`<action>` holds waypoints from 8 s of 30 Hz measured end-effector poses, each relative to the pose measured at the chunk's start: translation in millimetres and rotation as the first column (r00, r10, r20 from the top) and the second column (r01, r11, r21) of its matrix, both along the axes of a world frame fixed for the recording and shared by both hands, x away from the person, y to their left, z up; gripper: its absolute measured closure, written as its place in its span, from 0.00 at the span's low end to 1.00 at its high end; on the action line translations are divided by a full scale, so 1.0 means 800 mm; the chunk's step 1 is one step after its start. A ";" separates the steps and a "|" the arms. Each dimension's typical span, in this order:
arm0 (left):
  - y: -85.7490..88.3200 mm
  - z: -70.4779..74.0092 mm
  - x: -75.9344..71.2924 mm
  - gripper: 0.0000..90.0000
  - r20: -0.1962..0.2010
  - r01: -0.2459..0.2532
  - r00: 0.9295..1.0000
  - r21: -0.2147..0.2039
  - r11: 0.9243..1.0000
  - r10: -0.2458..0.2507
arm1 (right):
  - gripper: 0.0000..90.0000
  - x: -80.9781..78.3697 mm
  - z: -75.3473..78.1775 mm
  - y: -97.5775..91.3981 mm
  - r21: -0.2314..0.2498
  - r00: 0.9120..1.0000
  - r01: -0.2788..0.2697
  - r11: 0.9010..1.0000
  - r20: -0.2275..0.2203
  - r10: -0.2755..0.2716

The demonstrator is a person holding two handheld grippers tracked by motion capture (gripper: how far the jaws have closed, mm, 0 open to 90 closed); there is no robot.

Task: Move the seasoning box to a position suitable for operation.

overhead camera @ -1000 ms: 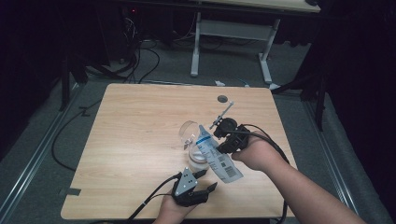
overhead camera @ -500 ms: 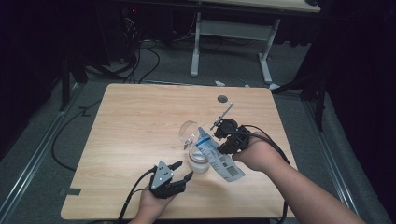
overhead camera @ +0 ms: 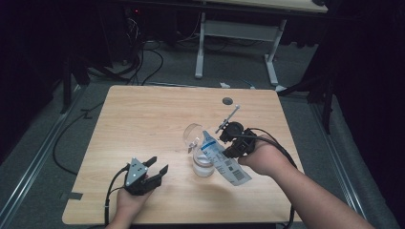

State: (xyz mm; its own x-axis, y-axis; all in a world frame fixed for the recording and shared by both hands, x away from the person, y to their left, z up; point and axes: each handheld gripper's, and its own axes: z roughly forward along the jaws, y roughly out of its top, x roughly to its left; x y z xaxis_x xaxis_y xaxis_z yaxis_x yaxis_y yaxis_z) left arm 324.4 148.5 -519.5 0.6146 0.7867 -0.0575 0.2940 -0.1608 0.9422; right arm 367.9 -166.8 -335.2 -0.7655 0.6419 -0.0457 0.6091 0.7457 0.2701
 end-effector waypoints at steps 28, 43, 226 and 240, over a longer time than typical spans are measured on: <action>0.036 -0.001 0.006 0.50 -0.022 -0.055 0.998 -0.039 0.998 0.054 | 1.00 0.020 -0.008 -0.056 -0.036 0.992 0.128 0.991 0.007 -0.128; 0.039 -0.003 0.007 0.50 -0.033 -0.062 0.998 -0.041 0.997 0.060 | 1.00 0.044 -0.037 -0.100 -0.048 0.970 0.241 0.969 0.011 -0.241; 0.053 -0.011 -0.007 0.52 -0.049 -0.047 0.998 -0.009 0.999 0.046 | 0.51 -0.063 -0.201 -0.212 0.652 0.553 0.235 0.721 0.521 -0.651; 0.042 -0.009 0.003 0.55 -0.061 -0.041 0.997 -0.010 0.999 0.040 | 0.47 -0.093 -0.205 -0.206 0.616 0.560 0.253 0.746 0.536 -0.632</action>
